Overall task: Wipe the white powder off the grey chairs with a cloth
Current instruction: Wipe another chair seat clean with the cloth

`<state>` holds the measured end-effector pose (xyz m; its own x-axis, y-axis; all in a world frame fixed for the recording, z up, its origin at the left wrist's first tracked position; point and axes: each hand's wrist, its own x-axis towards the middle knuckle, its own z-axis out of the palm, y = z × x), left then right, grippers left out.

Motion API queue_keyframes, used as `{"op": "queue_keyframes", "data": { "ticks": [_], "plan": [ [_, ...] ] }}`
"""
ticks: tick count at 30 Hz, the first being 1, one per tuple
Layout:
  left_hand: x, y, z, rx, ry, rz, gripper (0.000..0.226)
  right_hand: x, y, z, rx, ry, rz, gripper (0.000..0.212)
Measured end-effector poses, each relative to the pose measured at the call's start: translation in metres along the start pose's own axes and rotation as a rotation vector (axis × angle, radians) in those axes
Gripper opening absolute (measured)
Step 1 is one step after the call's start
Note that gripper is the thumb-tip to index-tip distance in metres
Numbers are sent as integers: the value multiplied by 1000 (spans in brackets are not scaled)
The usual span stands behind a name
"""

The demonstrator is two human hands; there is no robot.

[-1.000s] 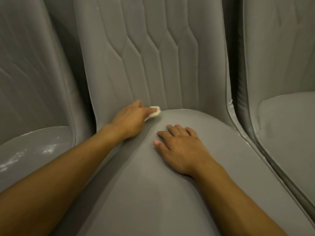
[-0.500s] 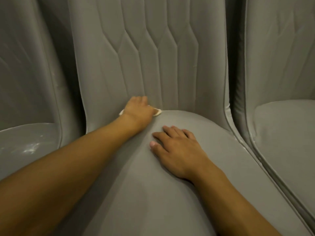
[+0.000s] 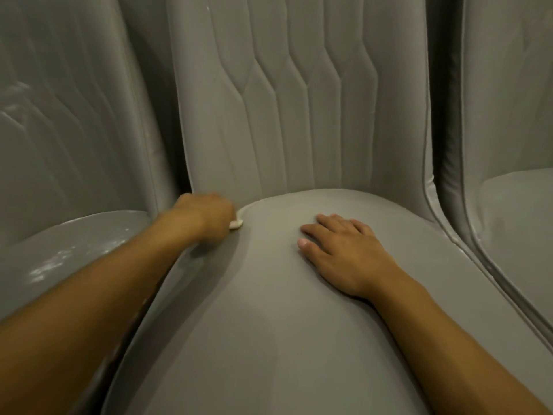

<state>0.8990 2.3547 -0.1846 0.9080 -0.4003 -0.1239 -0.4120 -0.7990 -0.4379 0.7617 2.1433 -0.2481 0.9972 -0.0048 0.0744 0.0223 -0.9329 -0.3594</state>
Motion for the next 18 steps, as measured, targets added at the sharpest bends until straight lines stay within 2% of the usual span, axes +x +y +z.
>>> {"op": "queue_keyframes", "data": {
  "ticks": [2,5,7,10,14,16,18],
  "plan": [
    [6,-4,-7,-149,84,9,32,0,-1,0,2,3,-3,52],
    [6,13,2,-119,175,27,40,0,2,0,6,0,2,52],
    [1,23,17,-103,146,10,42,2,3,0,20,-4,4,51],
    [-8,18,19,-243,32,-65,43,3,4,-1,20,-3,-2,51],
    [-45,4,16,-243,-67,8,48,3,5,0,30,6,-5,51],
    [-64,-4,21,-281,-81,19,45,4,5,2,27,11,-5,51],
    [-67,-8,22,-357,-26,-15,40,5,5,3,27,15,-1,51]
  ]
}}
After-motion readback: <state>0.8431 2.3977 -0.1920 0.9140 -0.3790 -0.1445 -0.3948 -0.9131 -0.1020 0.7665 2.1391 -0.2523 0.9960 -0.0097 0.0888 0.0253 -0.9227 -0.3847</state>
